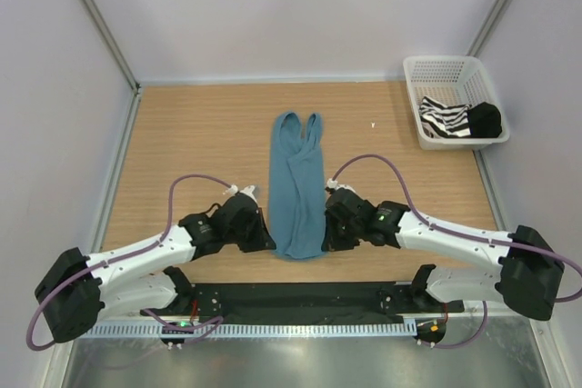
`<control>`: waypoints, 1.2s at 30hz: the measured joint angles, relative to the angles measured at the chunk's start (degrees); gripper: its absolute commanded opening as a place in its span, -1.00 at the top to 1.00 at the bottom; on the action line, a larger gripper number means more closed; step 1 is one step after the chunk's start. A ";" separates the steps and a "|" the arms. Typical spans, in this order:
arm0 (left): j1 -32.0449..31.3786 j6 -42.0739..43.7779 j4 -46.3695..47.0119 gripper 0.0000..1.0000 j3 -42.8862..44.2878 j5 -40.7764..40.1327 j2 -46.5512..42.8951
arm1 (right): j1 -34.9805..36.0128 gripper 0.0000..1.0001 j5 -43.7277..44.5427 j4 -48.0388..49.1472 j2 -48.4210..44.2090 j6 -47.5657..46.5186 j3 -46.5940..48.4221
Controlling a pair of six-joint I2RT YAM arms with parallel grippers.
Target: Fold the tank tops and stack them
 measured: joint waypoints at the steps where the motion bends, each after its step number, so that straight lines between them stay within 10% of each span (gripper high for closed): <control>1: 0.00 -0.31 -0.26 1.00 0.20 0.33 -0.70 | 0.07 0.98 0.22 -0.85 -0.87 0.00 0.33; 36: 23.67 11.61 -3.56 1.00 30.80 7.34 29.00 | -22.03 0.98 4.39 -6.60 27.10 -19.37 35.91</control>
